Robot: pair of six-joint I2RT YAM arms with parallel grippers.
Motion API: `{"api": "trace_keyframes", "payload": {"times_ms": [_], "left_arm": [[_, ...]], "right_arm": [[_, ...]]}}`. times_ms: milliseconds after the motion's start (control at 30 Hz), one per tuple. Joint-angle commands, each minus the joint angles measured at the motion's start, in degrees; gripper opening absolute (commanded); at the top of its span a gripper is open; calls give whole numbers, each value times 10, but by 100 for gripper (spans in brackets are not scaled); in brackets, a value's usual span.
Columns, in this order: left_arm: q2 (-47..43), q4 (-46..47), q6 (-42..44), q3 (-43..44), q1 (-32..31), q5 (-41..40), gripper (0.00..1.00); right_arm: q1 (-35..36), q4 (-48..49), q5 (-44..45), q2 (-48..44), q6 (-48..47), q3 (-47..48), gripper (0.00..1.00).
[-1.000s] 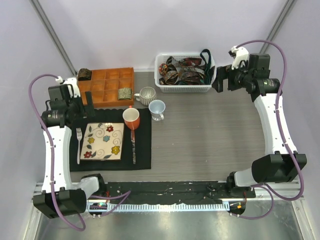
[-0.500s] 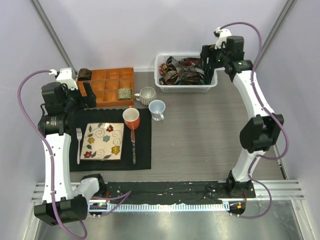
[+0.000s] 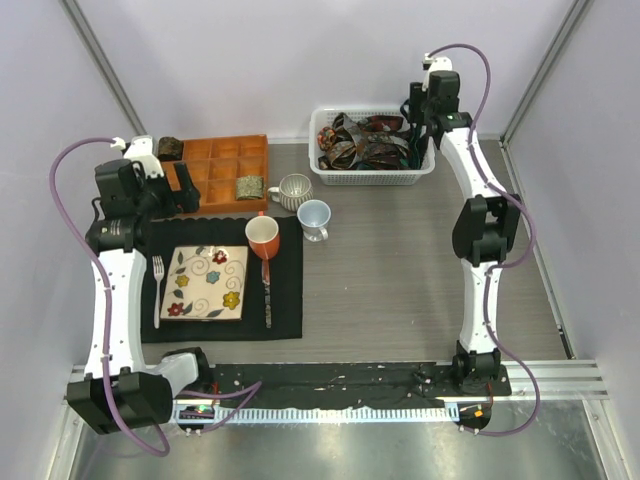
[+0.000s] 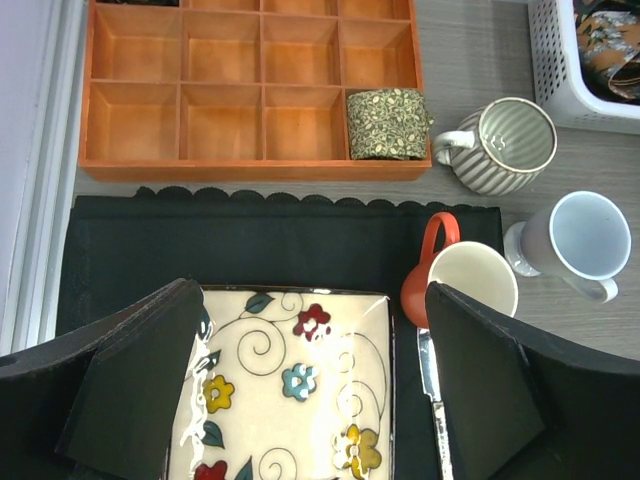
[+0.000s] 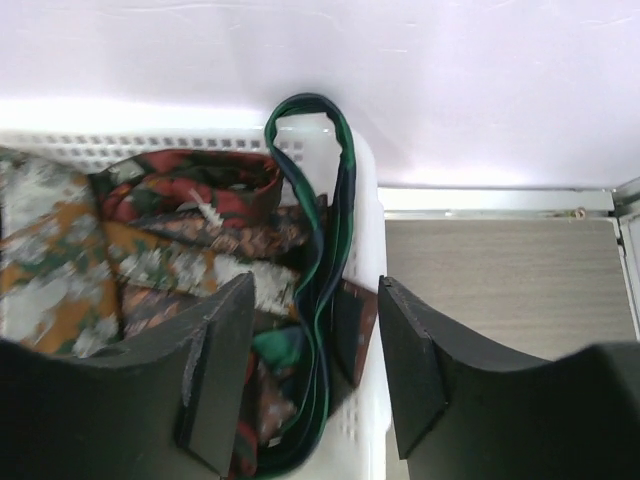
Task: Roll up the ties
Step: Pick up the tie from the bin.
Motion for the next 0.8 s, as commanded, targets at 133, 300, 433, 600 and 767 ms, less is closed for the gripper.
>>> {"api": "trace_keyframes", "payload": {"times_ms": [133,300,433,600,767], "left_arm": [[6,30,11,-7,3,6,100],[7,31,20,-17,3,4,100],[12,33,21,-23,3,6,100],[15,33,21,-28,3,13,100],[20,33,20,-28,2,21,100]], "right_arm": [[1,50,31,69,-8,76,56],[1,64,35,100,-14,75,56],[0,65,-34,107,-1,69,56],[2,59,-165,95,33,55,59],[2,55,-244,95,84,52,66]]}}
